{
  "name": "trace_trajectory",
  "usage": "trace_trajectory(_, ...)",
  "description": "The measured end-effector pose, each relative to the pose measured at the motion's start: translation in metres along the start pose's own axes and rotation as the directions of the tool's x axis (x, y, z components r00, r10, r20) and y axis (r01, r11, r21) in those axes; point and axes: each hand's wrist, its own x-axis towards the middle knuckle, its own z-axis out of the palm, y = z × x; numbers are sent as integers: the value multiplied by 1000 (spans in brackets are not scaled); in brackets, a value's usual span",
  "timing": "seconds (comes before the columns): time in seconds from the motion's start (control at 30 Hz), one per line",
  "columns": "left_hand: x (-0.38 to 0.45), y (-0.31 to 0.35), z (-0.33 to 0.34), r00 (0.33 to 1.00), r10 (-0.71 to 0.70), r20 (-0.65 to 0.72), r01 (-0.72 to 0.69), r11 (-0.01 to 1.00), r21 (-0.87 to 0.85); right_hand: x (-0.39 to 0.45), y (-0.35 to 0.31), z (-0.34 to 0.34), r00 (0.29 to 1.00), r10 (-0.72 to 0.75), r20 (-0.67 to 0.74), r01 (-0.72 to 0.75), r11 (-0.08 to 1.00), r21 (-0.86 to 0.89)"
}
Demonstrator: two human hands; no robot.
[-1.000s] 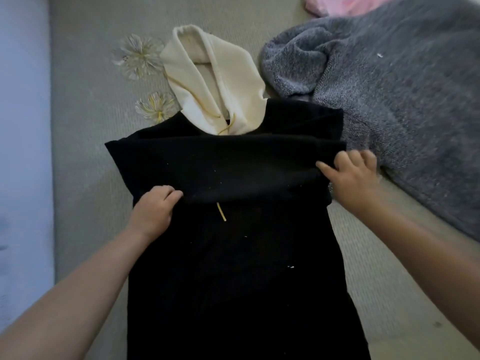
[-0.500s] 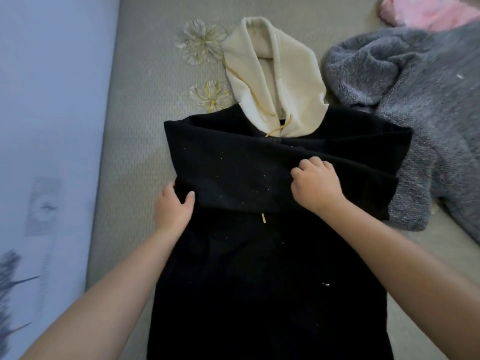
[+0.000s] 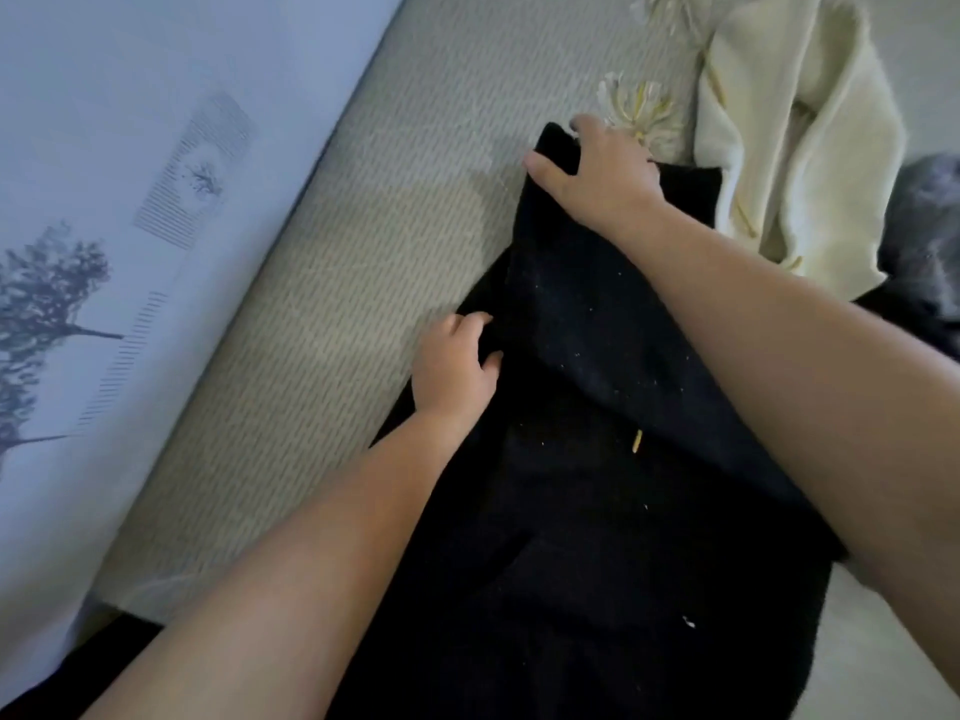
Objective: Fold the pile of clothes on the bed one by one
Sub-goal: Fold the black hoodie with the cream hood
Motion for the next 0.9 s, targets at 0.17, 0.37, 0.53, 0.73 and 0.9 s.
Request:
trace_trajectory(0.17,6,0,-9,991,85,-104,-93,993,-72,24,-10,-7,988,100,114,-98,995,-23)
trace_trajectory(0.37,20,-9,-27,988,-152,-8,143,945,-293,25,8,-17,975,156,158,-220,766,604)
trace_trajectory(0.53,26,-14,-26,949,-275,156,316,810,-494,36,19,10,989,135,68,-151,874,461)
trace_trajectory(0.73,26,-32,-19,954,283,-98,-237,914,329,55,9,36,984,-37,-172,51,995,80)
trace_trajectory(0.9,29,-43,-19,930,344,-130,-261,866,426,65,8,56,968,-139,-211,91,971,-223)
